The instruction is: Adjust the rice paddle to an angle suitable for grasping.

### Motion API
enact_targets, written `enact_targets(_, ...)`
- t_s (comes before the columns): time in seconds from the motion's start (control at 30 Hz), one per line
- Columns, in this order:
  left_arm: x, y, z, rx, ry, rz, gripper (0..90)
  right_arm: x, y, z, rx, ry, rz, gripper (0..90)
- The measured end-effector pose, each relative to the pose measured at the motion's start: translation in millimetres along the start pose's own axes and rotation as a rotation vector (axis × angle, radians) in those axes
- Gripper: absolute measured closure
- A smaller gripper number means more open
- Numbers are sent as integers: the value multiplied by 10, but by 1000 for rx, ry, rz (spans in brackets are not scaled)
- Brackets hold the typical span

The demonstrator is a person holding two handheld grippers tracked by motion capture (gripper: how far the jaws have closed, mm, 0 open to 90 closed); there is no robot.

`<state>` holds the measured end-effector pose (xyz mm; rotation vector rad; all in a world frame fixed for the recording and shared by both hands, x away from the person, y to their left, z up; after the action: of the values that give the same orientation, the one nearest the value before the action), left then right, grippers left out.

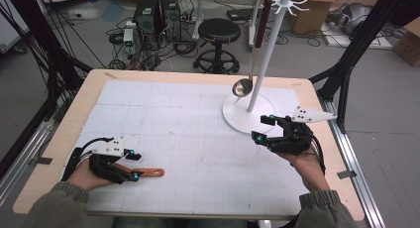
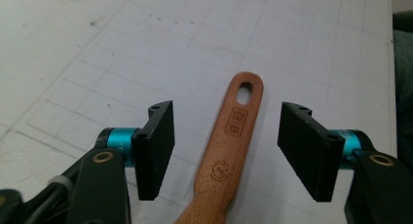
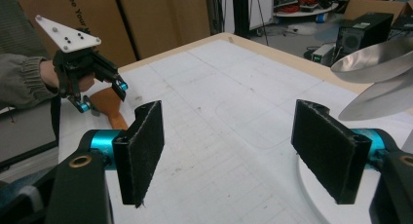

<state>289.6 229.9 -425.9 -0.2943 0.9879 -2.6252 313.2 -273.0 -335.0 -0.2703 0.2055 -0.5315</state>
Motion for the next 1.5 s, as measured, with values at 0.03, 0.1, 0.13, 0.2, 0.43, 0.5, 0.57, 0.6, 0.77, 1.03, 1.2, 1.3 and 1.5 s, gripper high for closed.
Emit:
enact_targets(0.03, 5, 17, -9, -15, 3, 1, 416, -3, 0, -10, 4, 1, 0, 272)
enact_targets(0.1, 13, 48, -19, -32, 8, -5, 443, -13, -7, -39, 6, 3, 4, 272)
enact_targets(0.13, 13, 61, -21, -41, 11, -10, 454, -21, -11, -57, 6, 1, 4, 272)
enact_targets(0.2, 5, 76, -22, -63, 24, -14, 475, -29, -13, -77, 2, -3, 4, 272)
enact_targets(0.43, -1, 144, -39, -102, 20, -26, 547, -35, -11, -126, 2, -2, 6, 271)
enact_targets(0.5, -18, 151, -43, -114, 24, -28, 578, -39, 0, -139, -1, -2, 7, 272)
enact_targets(0.57, -23, 177, -50, -126, 20, -21, 582, -39, 9, -155, -1, -3, 7, 272)
enact_targets(0.6, -23, 182, -50, -126, 19, -21, 585, -41, 14, -168, -6, 1, 7, 272)
enact_targets(0.77, -39, 180, -46, -125, 9, -19, 605, -30, 41, -203, -16, 5, 8, 265)
enact_targets(1.03, -70, 175, -32, -106, -19, 37, 637, -37, 75, -206, -23, 7, 8, 259)
enact_targets(1.2, -88, 170, -37, -106, -24, 39, 641, -47, 120, -239, -29, 5, 13, 257)
enact_targets(1.3, -99, 179, -53, -120, -30, 23, 610, -55, 154, -271, -47, 9, 21, 257)
enact_targets(1.5, -92, 189, -54, -118, -32, 43, 624, -106, 255, -296, -70, 8, 49, 257)
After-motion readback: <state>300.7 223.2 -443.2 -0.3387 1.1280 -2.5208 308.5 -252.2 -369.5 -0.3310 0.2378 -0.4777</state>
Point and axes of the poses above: each handheld gripper's, and its own axes: y roughly forward along the jaws, z roughly out of its top, x roughly to its right, the point moved 1 cm from there along y, roughly forward along the jaws, and after that the axes turned 2 degrees about -y, right-handed, at the moved point
